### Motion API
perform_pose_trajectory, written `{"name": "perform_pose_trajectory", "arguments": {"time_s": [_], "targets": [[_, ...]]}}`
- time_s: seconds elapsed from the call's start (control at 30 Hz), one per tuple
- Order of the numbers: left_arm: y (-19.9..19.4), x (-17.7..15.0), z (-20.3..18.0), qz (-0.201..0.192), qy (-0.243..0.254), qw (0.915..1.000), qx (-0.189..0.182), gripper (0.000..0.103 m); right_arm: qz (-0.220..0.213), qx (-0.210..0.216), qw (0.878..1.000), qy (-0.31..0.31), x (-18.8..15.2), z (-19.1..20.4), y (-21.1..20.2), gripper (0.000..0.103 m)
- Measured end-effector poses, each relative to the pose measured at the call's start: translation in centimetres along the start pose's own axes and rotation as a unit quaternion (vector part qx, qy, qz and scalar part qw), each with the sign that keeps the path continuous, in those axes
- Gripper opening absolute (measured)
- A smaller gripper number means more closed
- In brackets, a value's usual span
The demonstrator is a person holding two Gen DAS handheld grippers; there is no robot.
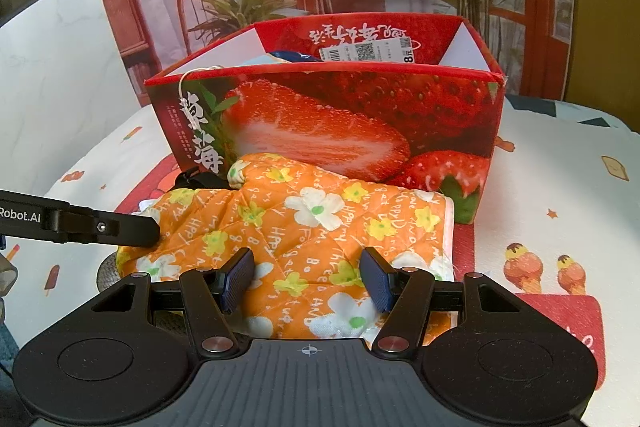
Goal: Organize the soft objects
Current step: 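Lift the orange floral pad with the left gripper toward the box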
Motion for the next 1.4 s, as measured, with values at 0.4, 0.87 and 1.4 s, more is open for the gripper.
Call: {"name": "perform_pose_trajectory", "arguments": {"time_s": [0.4,0.87,1.4], "targets": [[0.1,-0.4,0.6,0.009,-0.014,0.9999,-0.006,0.03,0.0,0.001,1.0,0.0,0.0,0.0,0.0,0.057],[2.2,-0.7,-0.2,0.025,-0.003,0.9996,-0.01,0.032,0.0,0.002,1.0,-0.002,-0.1,0.0,-0.1,0.057],[2.4,-1.7,1.1,0.021,-0.025,0.9994,0.003,0.019,-0.054,-0.03,0.993,0.099,-0.4,-4.5,-3.2,0.056]]}}
Point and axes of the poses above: each gripper's, at about its wrist camera, not at the fingertips, and y roughly the way its jaws point, z to its left, x to its top, the point moved 2 cm from there along y, roughly the way its jaws point, and after that the axes turned 15 degrees about x, right-handed, at the moved point
